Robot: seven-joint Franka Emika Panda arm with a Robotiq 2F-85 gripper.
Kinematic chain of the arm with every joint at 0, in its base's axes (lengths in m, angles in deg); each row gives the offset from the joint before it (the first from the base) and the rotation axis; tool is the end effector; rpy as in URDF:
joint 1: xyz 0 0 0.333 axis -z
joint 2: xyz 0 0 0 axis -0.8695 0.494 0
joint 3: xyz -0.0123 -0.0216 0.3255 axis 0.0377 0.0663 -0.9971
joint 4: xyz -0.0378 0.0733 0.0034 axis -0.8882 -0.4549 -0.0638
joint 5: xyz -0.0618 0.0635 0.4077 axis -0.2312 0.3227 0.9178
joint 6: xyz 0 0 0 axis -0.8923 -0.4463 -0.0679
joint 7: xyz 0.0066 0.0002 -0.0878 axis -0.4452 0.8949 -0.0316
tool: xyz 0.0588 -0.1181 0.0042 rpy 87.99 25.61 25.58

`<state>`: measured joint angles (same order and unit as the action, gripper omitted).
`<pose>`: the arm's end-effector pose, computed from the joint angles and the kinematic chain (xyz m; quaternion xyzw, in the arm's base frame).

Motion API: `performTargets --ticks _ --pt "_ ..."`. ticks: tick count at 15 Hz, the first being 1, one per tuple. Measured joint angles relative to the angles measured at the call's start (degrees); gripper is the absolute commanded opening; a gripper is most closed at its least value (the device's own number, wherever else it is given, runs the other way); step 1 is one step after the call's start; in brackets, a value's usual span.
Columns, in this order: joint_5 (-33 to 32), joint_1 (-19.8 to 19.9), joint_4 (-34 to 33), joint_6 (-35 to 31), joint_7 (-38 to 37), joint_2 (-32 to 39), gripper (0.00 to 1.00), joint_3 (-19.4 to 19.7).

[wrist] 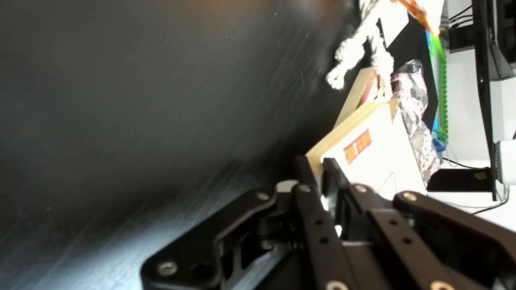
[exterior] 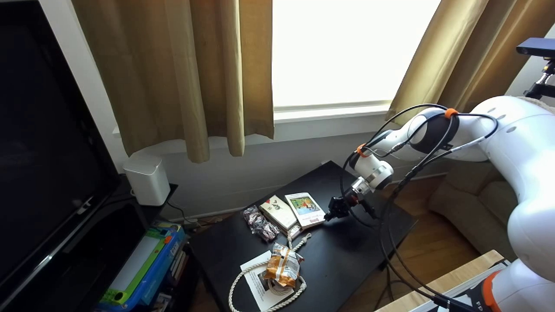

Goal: Move one book to the right

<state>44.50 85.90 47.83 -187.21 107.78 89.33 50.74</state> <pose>0.5564 -0.1386 -0.2115 -0.8924 0.0913 0.0932 0.4319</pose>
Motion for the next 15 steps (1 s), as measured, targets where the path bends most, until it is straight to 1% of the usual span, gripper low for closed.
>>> performTargets --ticks 5,6,10,11,15 --pt "-0.1 0.8 -1.7 -1.0 -0.7 0.0 0.03 1.5" --pt "-0.2 0.8 -2.3 -1.2 -1.0 0.0 0.12 1.8" --pt "-0.4 0.9 -3.7 -1.2 -1.5 0.0 0.12 2.3" --pt "-0.4 0.9 -3.7 -1.2 -1.5 0.0 0.03 2.3" --pt "-0.6 0.6 -3.9 -1.2 -1.5 0.0 0.03 2.5"
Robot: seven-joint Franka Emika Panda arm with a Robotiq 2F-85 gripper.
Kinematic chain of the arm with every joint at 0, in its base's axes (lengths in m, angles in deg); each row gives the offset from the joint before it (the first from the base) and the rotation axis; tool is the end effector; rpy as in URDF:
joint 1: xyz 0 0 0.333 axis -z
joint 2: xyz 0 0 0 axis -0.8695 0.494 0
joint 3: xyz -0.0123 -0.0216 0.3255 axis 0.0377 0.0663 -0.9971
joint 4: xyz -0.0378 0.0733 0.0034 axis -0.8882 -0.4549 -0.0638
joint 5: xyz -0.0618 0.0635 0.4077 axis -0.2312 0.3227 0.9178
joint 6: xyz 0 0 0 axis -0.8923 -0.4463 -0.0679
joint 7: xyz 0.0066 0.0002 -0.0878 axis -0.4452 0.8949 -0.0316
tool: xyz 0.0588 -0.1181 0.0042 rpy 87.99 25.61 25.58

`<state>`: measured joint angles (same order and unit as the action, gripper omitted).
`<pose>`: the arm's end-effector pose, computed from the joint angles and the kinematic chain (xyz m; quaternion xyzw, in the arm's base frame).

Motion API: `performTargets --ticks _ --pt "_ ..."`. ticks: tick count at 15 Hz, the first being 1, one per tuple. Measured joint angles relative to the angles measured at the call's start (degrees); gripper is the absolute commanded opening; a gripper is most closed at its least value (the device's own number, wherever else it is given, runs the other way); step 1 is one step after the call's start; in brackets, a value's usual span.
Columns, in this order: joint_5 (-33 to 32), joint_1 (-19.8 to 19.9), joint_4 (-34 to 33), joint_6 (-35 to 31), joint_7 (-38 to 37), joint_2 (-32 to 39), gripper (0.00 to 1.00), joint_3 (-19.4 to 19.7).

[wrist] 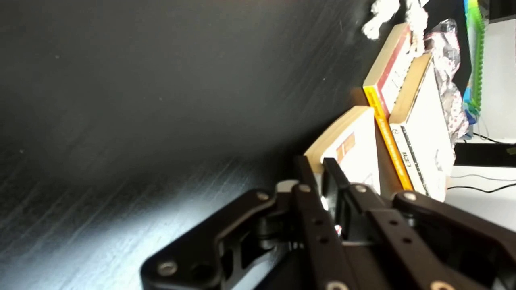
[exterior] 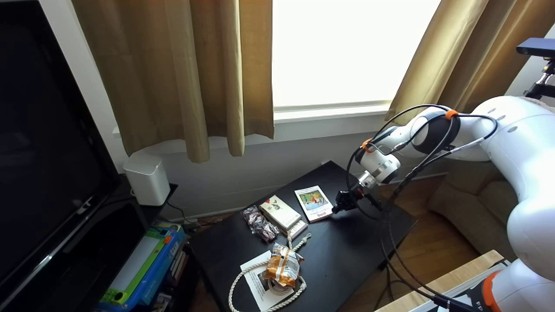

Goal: Move one book to the right

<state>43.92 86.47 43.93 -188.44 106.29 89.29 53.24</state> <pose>0.5748 -0.1865 -0.1995 -0.9111 0.1044 0.0680 0.3929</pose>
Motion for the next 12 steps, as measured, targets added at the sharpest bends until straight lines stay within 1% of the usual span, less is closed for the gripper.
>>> performTargets --ticks 4,12 --pt "-1.7 -0.9 -0.7 0.1 0.0 -0.4 0.03 1.1" --pt "-8.6 -3.6 -4.9 0.2 0.2 -1.0 0.03 4.3"
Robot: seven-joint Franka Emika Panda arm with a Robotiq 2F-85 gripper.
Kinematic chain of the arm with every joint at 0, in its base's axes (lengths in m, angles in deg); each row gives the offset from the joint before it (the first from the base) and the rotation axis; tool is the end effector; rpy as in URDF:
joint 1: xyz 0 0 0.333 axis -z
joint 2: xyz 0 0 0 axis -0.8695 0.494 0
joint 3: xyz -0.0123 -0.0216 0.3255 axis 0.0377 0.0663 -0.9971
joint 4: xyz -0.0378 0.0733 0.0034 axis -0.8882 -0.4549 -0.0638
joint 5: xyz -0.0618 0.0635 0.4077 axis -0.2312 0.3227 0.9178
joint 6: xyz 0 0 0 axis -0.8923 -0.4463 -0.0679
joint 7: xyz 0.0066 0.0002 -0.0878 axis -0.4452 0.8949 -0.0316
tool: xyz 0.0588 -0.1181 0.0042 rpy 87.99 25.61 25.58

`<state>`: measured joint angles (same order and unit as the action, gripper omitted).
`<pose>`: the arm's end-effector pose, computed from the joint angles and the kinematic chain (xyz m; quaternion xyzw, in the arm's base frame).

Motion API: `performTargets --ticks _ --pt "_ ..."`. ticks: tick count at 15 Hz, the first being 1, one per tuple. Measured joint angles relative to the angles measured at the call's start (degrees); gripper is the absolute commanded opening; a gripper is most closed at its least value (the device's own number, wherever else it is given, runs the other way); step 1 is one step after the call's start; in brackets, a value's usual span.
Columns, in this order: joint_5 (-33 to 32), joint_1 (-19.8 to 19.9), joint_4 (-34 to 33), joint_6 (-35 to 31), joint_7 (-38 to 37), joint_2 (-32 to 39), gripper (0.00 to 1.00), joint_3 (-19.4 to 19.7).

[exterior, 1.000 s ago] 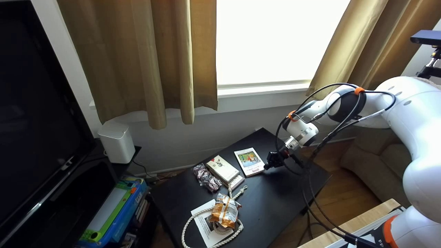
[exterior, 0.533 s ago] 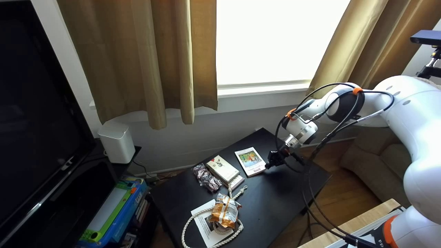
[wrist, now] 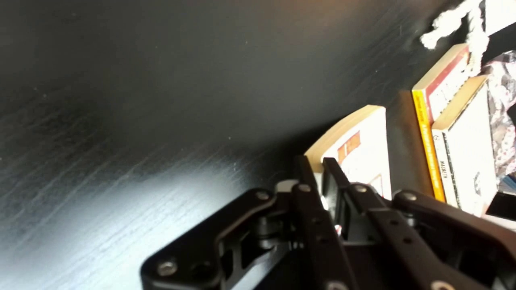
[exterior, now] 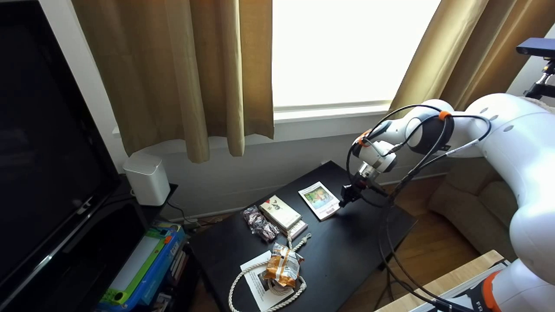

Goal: Move one book to the right

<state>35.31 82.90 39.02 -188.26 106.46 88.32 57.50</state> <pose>0.6056 -0.2144 -0.1721 -0.9485 0.0167 0.0784 0.3063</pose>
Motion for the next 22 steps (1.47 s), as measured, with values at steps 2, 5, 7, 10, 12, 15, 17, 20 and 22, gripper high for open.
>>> performTargets --ticks 2,5,7,10,12,15,17,20,22 --pt "-1.3 -0.8 -1.1 0.0 0.0 0.0 0.03 0.5" --pt "-2.8 -2.2 -2.3 0.0 0.0 0.0 0.03 1.2" --pt "-3.1 -2.7 -2.8 0.0 0.0 0.1 0.37 1.6" --pt "-3.2 -3.1 -3.1 0.0 0.0 0.4 0.51 2.2" --pt "-3.2 -3.1 -3.1 0.0 0.0 0.5 0.67 2.7" --pt "-3.2 -3.2 -3.0 -0.7 0.0 0.4 0.89 3.5" --pt "-3.1 -3.5 -2.6 -1.7 -0.2 0.0 1.00 4.0" --pt "-2.6 -4.8 0.3 -6.5 -3.0 -2.1 1.00 4.2" --pt "-2.2 -6.5 4.1 -10.8 -5.4 -4.7 1.00 4.2"
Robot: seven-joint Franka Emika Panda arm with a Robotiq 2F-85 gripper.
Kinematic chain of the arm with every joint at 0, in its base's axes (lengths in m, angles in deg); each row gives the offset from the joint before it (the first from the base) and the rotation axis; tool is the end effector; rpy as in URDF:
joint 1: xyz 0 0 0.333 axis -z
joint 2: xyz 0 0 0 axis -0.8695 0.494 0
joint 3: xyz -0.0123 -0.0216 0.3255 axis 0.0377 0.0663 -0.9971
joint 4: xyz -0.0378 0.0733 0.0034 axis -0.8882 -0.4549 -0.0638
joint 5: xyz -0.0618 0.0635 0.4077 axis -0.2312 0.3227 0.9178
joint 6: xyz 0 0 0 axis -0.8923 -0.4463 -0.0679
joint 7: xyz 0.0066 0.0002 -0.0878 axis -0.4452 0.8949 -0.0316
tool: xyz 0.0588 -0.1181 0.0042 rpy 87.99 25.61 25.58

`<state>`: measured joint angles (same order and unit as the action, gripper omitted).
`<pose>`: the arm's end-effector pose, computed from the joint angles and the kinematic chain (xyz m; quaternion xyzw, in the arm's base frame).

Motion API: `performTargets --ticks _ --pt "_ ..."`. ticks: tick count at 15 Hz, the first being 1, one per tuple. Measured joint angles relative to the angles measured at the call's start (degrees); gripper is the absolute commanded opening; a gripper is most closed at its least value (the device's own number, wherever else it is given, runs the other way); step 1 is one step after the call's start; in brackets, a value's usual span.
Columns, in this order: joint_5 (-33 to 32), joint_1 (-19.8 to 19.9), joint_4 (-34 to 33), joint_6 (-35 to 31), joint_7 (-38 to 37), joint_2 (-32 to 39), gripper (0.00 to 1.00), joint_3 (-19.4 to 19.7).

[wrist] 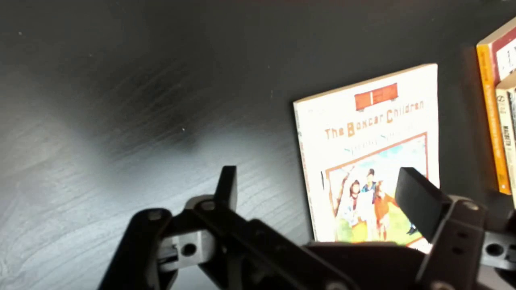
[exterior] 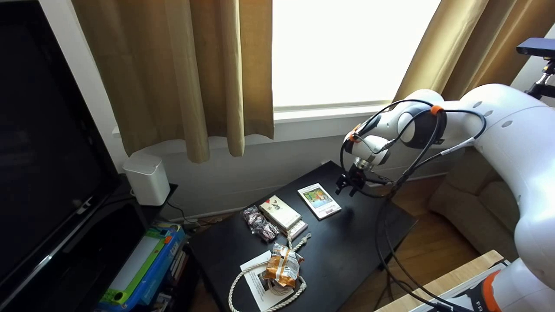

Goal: Move one book to the right

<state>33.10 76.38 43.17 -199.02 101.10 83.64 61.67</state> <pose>0.6394 -0.2108 -0.1389 -0.9798 0.0164 0.0521 0.1922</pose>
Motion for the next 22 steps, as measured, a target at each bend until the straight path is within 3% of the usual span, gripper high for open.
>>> performTargets --ticks 7,13,18,22 --pt "-1.5 -8.5 17.7 -11.5 -11.7 -12.3 1.00 1.4" --pt "-13.6 -8.9 30.8 -13.8 -24.8 -23.8 1.00 0.1" --pt "-20.0 -10.1 37.8 -14.6 -32.2 -30.6 1.00 0.2" --pt "-24.7 -12.3 42.6 -18.9 -37.3 -34.3 1.00 1.4"
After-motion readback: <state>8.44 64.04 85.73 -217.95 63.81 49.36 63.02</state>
